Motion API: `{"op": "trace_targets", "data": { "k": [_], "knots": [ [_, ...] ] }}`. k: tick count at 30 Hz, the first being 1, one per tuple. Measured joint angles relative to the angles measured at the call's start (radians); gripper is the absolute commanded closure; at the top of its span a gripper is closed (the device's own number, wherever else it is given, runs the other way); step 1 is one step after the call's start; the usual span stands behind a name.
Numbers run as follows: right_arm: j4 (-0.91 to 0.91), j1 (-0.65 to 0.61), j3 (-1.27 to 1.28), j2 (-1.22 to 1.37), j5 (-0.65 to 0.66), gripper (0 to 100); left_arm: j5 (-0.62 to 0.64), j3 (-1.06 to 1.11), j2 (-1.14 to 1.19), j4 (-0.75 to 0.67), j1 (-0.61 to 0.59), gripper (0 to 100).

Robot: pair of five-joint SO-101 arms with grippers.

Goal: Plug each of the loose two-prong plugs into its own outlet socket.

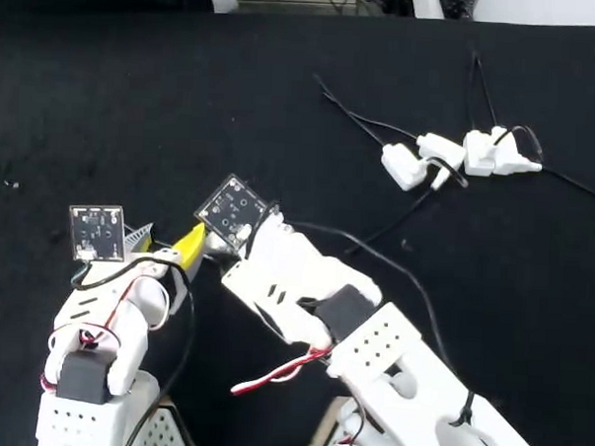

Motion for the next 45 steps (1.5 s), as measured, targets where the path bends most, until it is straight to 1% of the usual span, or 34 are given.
{"op": "trace_targets", "data": {
  "k": [6,9,13,18,23,25,27,30,32,34,36,39,42,45],
  "knots": [
    [0.006,0.000,-0.002,0.000,0.000,98.8,-0.028,0.021,0.000,0.003,0.000,74],
    [0.003,0.014,-0.021,-0.011,-0.005,98.8,-0.043,0.029,0.015,0.038,0.002,74],
    [0.026,0.104,-0.035,-0.017,-0.008,98.8,-0.061,0.029,0.015,0.051,0.003,74],
    [0.032,0.161,0.000,-0.017,-0.003,98.8,-0.064,0.029,0.015,0.051,0.005,74],
    [0.044,0.230,0.040,-0.017,0.044,98.8,-0.072,0.029,0.015,0.051,0.005,74],
    [0.109,0.249,0.032,-0.017,0.087,98.8,-0.072,0.029,0.015,0.057,0.003,74],
    [0.210,0.250,-0.025,-0.017,0.153,98.8,-0.071,0.029,0.015,0.092,-0.023,74],
    [0.399,0.250,-0.169,0.005,0.310,98.8,-0.071,0.029,0.015,0.130,-0.041,74],
    [0.528,0.250,-0.278,0.061,0.417,98.8,-0.074,0.023,0.015,0.143,-0.049,74],
    [0.641,0.250,-0.385,0.143,0.497,98.8,-0.077,0.017,0.012,0.161,-0.057,74],
    [0.732,0.250,-0.489,0.242,0.560,98.8,-0.120,0.011,0.012,0.207,-0.057,74],
    [0.806,0.250,-0.618,0.394,0.647,98.8,-0.198,0.011,0.015,0.250,-0.061,74],
    [0.825,0.250,-0.723,0.534,0.709,98.8,-0.270,0.011,0.014,0.256,-0.083,74],
    [0.832,0.250,-0.802,0.671,0.750,98.8,-0.295,0.040,0.009,0.261,-0.106,74]
  ]
}}
